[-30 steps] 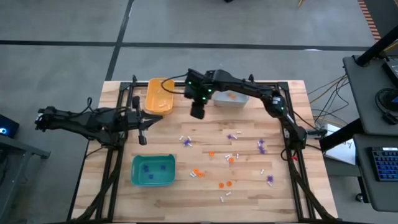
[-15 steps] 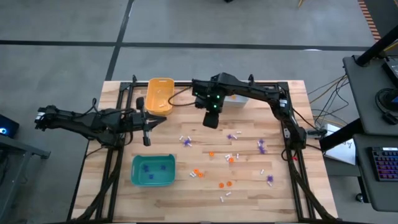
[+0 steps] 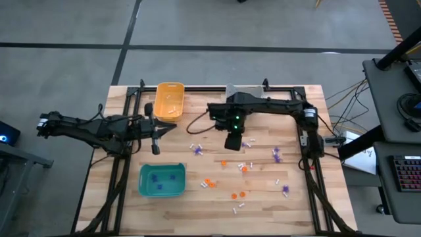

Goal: Sort Halloween decoration
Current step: Put the orange pumpkin toy into the gray bin

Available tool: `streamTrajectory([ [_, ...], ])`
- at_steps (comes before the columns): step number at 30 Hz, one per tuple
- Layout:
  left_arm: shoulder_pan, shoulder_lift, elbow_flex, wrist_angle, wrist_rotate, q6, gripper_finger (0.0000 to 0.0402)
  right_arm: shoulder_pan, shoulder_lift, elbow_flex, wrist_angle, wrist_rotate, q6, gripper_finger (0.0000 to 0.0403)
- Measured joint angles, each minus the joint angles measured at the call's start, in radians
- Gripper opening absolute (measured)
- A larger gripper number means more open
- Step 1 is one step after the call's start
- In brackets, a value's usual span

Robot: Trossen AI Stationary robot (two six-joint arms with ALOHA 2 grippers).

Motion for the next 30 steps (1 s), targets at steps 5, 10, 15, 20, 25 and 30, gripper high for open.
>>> streamTrajectory([
  [5,0.000,0.006,0.000,0.003,0.000,0.000,0.0000,0.015,-0.125,-0.190,0.103,0.000,0.085,0.0061],
  [10,0.000,0.013,0.000,0.010,0.000,0.000,0.0000,0.015,-0.260,-0.368,0.212,0.009,0.179,0.0061],
  [15,0.000,0.031,0.000,0.038,0.000,0.000,0.0000,0.015,-0.376,-0.511,0.293,0.141,0.285,0.0057],
  [20,0.000,0.059,0.000,0.068,0.000,0.001,0.0000,0.018,-0.462,-0.648,0.361,0.194,0.305,0.0057],
  [25,0.000,0.088,0.000,0.091,0.000,0.001,0.0000,0.020,-0.537,-0.802,0.433,0.193,0.332,0.0057],
  [30,0.000,0.127,0.000,0.134,0.000,0.001,0.0000,0.020,-0.606,-0.930,0.455,0.192,0.434,0.0057],
])
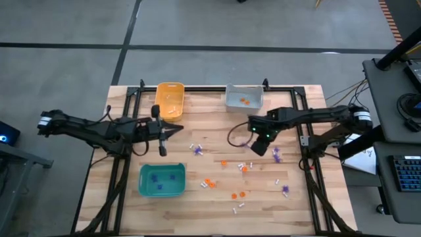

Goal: Sort Halloween decoration
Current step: Put the orange pumpkin toy into the gray bin

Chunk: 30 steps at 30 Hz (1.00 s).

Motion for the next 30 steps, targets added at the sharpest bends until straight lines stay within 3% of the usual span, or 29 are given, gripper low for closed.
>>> streamTrajectory([
  [5,0.000,0.060,0.002,0.044,0.001,0.001,0.0000,0.015,-0.070,-0.098,0.038,0.002,0.072,0.0057],
  [11,0.000,0.151,0.032,0.045,0.014,0.006,0.0000,0.070,-0.127,-0.183,0.206,0.000,0.068,0.0057],
  [20,0.015,0.334,0.108,0.044,0.323,0.114,0.0000,0.175,-0.133,-0.204,0.404,0.025,0.025,0.0057],
  [30,0.069,0.619,0.262,0.044,0.379,0.113,0.0000,0.322,-0.167,-0.204,0.635,0.079,-0.075,0.0057],
])
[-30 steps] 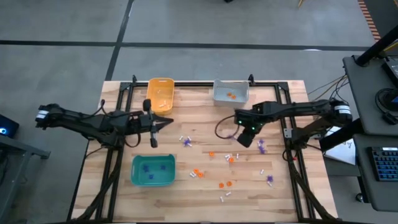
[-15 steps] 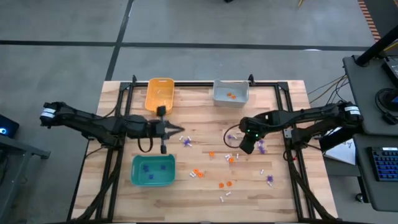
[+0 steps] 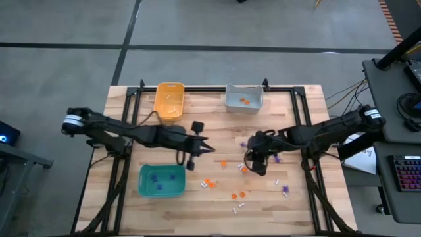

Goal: Sort Halloween decoration
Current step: Put the orange pumpkin toy into the gray bin

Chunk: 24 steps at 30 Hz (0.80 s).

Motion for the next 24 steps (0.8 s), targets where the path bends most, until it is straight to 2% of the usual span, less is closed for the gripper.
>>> streamTrajectory([
  [4,0.039,0.115,0.064,0.000,0.024,0.006,0.0000,0.042,-0.050,0.000,0.048,0.003,-0.039,0.0057],
  [11,0.058,0.274,0.143,0.001,0.024,-0.019,0.0000,0.087,-0.158,-0.001,0.067,0.083,-0.113,0.0057],
  [19,0.059,0.382,0.148,-0.001,0.026,-0.094,0.0000,0.090,-0.182,-0.005,0.068,0.174,-0.166,0.0057],
  [24,0.058,0.413,0.147,-0.003,0.026,-0.147,0.0000,0.090,-0.170,-0.006,0.069,0.183,-0.168,0.0057],
])
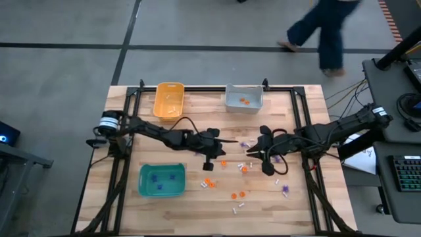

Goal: Sort Halloween decoration
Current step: Put the orange pumpkin toy into the gray bin

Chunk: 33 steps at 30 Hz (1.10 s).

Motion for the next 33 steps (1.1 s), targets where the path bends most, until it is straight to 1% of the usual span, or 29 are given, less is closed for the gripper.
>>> streamTrajectory([
  [4,-0.007,0.011,-0.001,-0.006,0.000,0.016,0.0002,0.000,0.002,-0.001,0.003,0.019,0.000,0.0057],
  [7,-0.012,0.011,0.001,-0.005,0.000,0.005,0.0021,0.000,0.003,-0.002,0.018,0.028,-0.016,0.0057],
  [11,-0.017,0.011,0.003,-0.005,-0.001,-0.012,0.0069,0.000,0.003,-0.002,0.048,0.047,-0.037,0.0057],
  [19,-0.024,0.011,0.003,-0.006,-0.001,-0.022,0.0187,0.000,0.003,-0.003,0.085,0.055,-0.063,0.0057],
  [22,-0.025,0.011,-0.002,-0.006,-0.001,-0.025,0.0217,0.000,0.004,-0.003,0.085,0.055,-0.062,0.0057],
  [26,-0.025,0.035,-0.002,0.006,-0.001,-0.056,0.0237,0.000,0.014,-0.004,0.098,0.055,-0.062,0.0057],
  [33,-0.026,0.121,0.029,0.005,-0.001,-0.072,0.0239,0.000,0.016,-0.008,0.102,0.056,-0.062,0.0057],
])
